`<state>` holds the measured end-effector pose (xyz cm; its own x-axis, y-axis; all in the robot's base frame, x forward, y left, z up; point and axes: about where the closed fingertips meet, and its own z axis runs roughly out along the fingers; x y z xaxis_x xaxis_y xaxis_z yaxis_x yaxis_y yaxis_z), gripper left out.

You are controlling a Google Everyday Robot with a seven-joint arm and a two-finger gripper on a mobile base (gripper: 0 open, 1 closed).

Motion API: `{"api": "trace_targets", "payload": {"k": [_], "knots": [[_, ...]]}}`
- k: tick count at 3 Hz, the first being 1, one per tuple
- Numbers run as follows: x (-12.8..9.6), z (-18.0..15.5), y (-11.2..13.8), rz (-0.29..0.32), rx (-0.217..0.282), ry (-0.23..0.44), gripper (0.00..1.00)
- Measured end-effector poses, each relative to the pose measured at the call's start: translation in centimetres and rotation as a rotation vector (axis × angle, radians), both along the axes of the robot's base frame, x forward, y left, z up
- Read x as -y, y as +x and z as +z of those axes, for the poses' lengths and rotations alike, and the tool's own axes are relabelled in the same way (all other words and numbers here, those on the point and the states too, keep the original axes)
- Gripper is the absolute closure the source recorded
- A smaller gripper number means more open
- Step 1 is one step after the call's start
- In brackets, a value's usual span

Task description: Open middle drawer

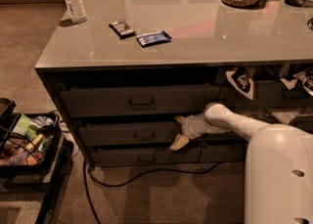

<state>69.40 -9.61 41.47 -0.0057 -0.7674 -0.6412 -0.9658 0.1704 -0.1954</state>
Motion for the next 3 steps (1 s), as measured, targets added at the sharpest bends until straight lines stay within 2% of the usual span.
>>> {"api": "trace_targets", "payload": {"k": [1,2,3], "knots": [[0.00,0.00,0.00,0.000,0.000,0.000,0.42],[-0.01,-0.01,0.00,0.000,0.000,0.000,0.61],[-0.01,-0.01,0.00,0.000,0.000,0.000,0.61]]}}
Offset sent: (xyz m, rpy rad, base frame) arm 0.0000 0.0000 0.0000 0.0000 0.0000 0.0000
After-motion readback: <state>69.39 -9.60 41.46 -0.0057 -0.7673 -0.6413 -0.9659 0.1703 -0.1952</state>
